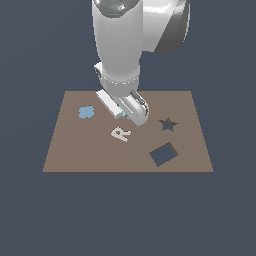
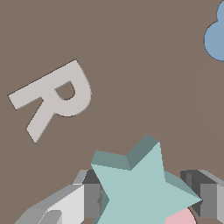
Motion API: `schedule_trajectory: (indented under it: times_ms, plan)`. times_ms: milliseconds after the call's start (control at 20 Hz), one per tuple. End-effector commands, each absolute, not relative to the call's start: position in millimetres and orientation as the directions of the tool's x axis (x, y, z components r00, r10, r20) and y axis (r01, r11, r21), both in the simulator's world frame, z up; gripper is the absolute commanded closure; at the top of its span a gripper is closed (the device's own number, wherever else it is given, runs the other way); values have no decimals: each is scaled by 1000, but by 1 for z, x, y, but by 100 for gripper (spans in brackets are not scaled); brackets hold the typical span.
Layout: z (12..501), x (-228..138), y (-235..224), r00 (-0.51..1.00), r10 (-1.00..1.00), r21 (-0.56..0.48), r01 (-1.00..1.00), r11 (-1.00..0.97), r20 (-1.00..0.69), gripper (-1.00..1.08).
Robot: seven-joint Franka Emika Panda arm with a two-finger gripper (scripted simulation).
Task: Insert a designated object into the corresponding slot on a board.
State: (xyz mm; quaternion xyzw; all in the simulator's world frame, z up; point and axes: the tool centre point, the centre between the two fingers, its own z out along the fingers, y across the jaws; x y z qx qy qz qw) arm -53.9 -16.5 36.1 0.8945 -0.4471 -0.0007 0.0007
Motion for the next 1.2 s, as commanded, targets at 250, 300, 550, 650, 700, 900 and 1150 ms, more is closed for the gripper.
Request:
schedule_trajectory:
  times_ms: [250,300,550,650,700,900,1150]
  plan:
    - [37,-57,28,410,-912,2,-912,-410,-1,108]
    - [38,-56,33,383,-924,2,-924,-383,-1,108]
    - [38,-51,62,247,-969,2,-969,-247,-1,108]
    - [39,-48,74,192,-981,2,-981,-192,-1,108]
    - [39,-46,79,165,-986,2,-986,-165,-1,108]
    - [39,-39,97,69,-998,2,-998,-69,-1,108]
    - [40,-29,115,-31,-1000,2,-1000,31,-1,108]
